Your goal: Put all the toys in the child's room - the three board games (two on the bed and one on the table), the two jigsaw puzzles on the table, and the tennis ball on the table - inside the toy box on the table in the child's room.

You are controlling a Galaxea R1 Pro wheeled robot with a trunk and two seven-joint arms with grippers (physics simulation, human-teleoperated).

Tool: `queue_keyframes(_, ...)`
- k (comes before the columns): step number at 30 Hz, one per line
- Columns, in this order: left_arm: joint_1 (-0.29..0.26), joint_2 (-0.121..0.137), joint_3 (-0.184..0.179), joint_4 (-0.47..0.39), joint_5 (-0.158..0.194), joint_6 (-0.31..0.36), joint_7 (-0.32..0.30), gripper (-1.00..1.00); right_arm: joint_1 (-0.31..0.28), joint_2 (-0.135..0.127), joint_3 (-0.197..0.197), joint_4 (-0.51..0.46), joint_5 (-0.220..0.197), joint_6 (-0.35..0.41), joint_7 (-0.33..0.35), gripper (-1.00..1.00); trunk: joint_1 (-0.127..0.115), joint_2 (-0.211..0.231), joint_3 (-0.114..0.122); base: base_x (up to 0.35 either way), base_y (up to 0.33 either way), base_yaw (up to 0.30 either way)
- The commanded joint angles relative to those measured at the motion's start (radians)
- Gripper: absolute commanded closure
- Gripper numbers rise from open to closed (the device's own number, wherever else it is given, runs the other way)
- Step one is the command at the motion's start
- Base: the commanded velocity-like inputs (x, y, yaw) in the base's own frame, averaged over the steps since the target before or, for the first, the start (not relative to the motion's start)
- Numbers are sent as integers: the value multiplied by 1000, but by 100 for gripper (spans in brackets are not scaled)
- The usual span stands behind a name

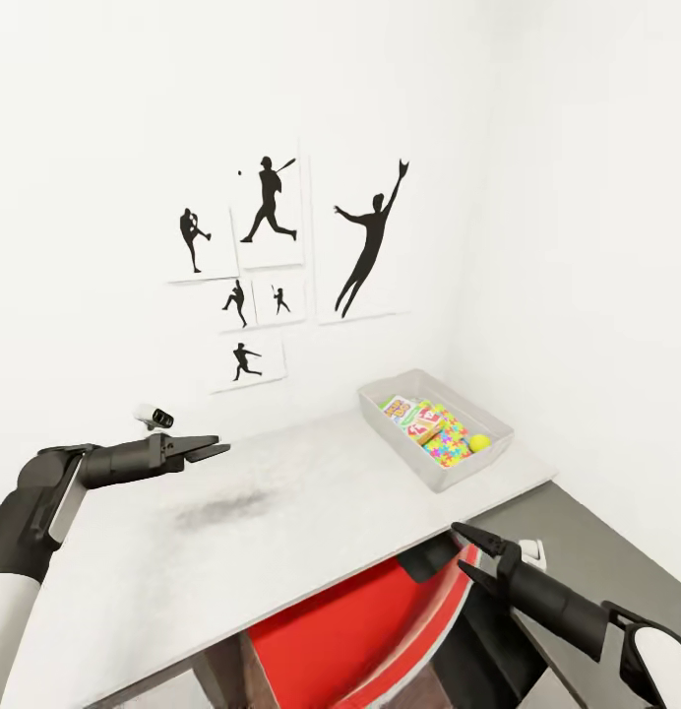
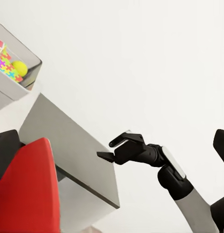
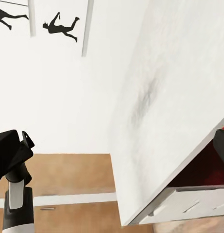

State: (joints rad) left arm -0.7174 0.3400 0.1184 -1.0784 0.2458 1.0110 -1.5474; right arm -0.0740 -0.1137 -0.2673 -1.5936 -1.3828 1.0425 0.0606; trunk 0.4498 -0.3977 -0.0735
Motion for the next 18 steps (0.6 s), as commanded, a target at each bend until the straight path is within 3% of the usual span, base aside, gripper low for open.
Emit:
queue_keyframes(1,-1,0,0,0,0,11,-4,-100,-1,0,-1,0,7,5,6,-100,0,-2,-1,-252,146,0)
queue_keyframes(18,1,2,2,0,-2,11,-4,-100,-1,9,-1,0,7,5,5,-100,0,-2,23,-190,163,0)
